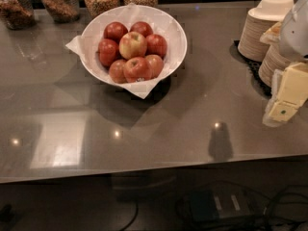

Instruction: Pick apple from white bowl

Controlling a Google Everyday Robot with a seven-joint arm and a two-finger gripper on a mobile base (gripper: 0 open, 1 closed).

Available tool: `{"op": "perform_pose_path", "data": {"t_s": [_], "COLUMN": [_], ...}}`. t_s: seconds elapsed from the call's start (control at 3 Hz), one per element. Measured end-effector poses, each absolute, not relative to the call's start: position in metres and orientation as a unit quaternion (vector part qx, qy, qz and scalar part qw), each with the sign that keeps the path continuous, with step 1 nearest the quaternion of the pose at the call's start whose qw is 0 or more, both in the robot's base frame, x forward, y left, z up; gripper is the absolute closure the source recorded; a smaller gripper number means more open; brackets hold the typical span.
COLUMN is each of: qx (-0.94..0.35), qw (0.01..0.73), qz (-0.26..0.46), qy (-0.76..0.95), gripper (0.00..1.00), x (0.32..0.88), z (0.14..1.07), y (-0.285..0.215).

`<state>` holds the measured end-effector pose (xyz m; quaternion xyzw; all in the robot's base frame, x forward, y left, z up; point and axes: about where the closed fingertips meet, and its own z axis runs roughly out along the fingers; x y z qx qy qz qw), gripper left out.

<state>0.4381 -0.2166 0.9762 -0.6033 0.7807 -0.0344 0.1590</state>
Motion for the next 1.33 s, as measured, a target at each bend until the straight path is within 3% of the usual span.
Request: {"op": "perform_pose_path", "data": {"t_s": [0.33,1.33], "qx": [-0.603,-0.597], "qw": [0.159,0.278], "qz": [-0.034,-0.006], "qy": [0.781,0.753], "gripper": [0.0,0.0], "x": [0.438,0.51], "z": [0.976,1.013], "y": [-0.217,-0.15]}}
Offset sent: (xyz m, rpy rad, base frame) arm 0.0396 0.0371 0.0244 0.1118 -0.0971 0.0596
